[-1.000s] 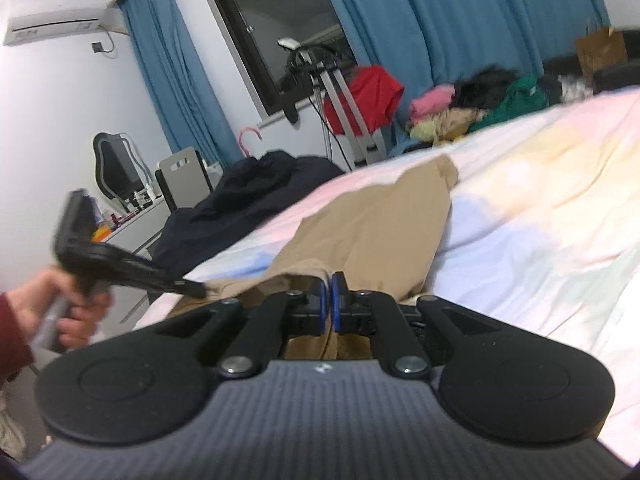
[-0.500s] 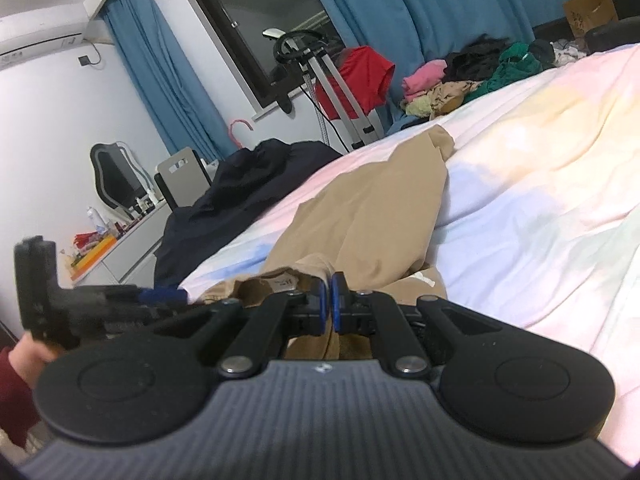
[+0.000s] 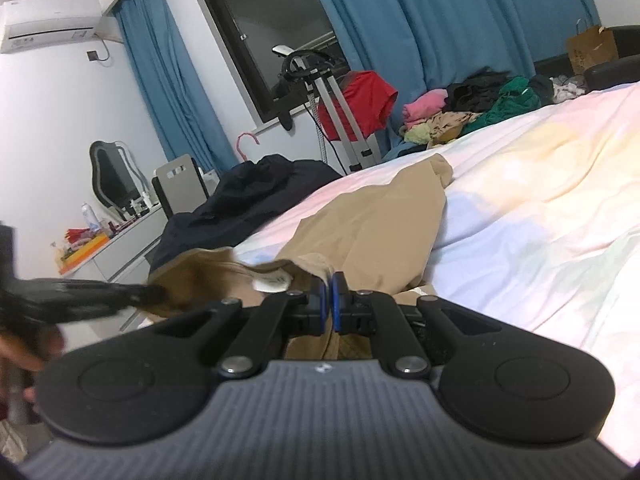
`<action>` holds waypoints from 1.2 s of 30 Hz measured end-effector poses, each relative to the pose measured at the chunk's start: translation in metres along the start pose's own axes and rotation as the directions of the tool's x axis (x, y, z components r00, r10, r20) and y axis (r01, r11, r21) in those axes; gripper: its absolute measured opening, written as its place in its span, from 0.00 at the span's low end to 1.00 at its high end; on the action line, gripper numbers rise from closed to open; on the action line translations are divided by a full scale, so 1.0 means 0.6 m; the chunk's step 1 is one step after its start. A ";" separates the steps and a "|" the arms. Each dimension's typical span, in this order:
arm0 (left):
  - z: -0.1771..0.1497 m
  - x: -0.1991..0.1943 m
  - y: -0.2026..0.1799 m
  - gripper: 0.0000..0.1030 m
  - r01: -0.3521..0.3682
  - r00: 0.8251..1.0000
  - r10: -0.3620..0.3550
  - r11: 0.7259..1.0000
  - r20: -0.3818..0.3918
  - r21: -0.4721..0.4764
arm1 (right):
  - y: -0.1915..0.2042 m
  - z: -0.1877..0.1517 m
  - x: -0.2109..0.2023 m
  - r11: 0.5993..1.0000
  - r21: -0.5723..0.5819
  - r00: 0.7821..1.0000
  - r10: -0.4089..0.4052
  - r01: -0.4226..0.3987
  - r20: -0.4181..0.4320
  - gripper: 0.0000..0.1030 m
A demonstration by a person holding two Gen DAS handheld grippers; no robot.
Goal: Fold clothes
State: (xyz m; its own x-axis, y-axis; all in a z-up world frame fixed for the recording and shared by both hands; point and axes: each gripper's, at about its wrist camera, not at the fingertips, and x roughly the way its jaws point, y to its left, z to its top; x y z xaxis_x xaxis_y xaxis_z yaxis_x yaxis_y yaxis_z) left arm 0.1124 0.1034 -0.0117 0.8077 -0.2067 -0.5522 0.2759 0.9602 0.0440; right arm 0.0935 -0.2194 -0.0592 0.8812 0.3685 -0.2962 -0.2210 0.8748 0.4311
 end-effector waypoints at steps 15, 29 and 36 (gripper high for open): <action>-0.042 0.073 -0.046 0.46 -0.136 0.984 0.153 0.975 -0.092 0.174 | 0.060 -0.017 -0.052 0.993 -0.119 0.998 0.032 -0.025 0.054 0.06; -0.014 0.012 -0.050 0.48 -0.436 0.867 0.414 0.899 0.276 0.021 | 0.059 -0.046 -0.018 0.976 -0.162 0.987 -0.156 0.149 -0.037 0.13; -0.005 -0.031 -0.082 0.50 -0.454 0.845 0.417 0.891 0.335 0.035 | 0.075 -0.080 0.015 0.889 -0.346 0.929 -0.355 0.301 -0.102 0.50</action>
State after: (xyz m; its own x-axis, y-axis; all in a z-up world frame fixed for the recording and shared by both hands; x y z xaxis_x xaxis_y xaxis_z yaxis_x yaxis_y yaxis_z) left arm 0.0824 0.0604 -0.0061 0.9720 0.1629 -0.1691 -0.1025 0.9423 0.3186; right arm 0.0714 -0.1615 -0.0831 0.8547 0.0644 -0.5150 -0.0759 0.9971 -0.0012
